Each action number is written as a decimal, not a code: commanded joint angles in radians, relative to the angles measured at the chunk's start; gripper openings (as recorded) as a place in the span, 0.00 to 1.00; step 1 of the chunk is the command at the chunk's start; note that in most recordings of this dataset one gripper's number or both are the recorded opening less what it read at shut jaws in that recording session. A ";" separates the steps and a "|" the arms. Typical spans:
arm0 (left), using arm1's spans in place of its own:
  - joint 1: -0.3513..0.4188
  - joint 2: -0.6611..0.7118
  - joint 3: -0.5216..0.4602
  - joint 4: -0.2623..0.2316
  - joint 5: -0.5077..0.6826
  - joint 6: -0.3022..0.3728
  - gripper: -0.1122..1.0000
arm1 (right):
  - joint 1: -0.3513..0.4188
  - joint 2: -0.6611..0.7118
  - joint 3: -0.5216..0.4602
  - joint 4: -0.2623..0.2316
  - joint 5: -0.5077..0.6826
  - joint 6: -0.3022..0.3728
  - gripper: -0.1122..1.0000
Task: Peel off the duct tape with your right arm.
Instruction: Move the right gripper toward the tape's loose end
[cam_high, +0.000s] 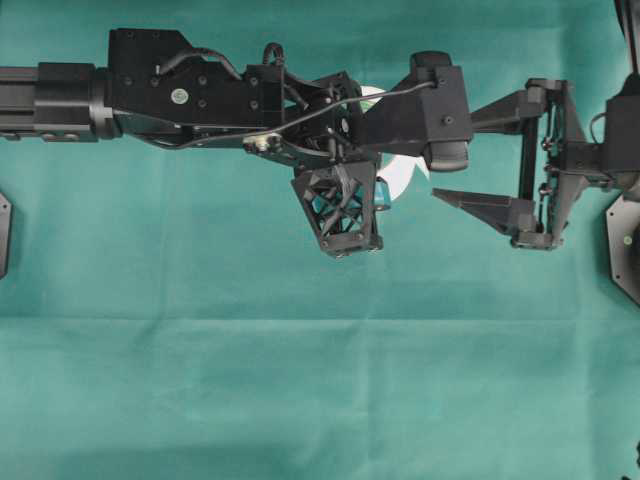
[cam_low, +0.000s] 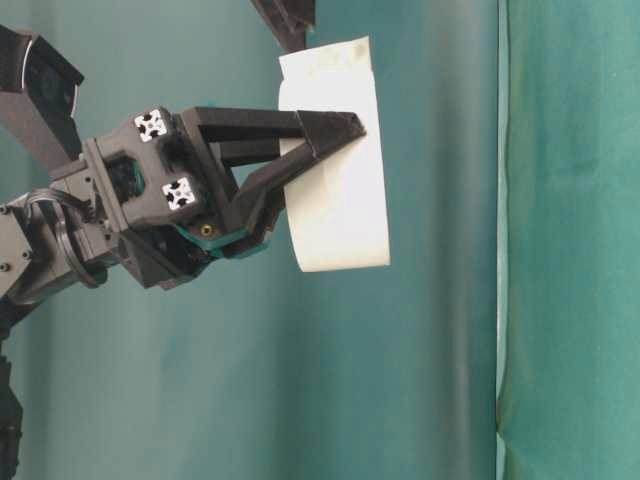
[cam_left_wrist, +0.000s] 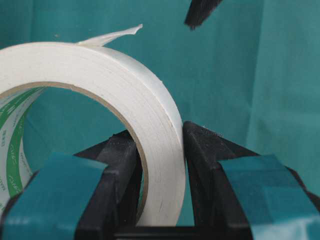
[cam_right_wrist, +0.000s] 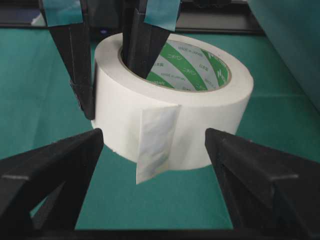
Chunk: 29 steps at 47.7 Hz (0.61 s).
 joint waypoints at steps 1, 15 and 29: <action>0.002 -0.028 -0.025 0.003 -0.003 0.003 0.30 | -0.002 0.025 -0.034 0.003 -0.020 0.002 0.76; 0.002 -0.032 -0.014 0.003 0.008 0.002 0.30 | -0.005 0.086 -0.061 0.003 -0.026 0.000 0.76; 0.002 -0.040 -0.005 0.005 0.008 0.003 0.30 | -0.020 0.083 -0.057 0.003 -0.026 -0.002 0.25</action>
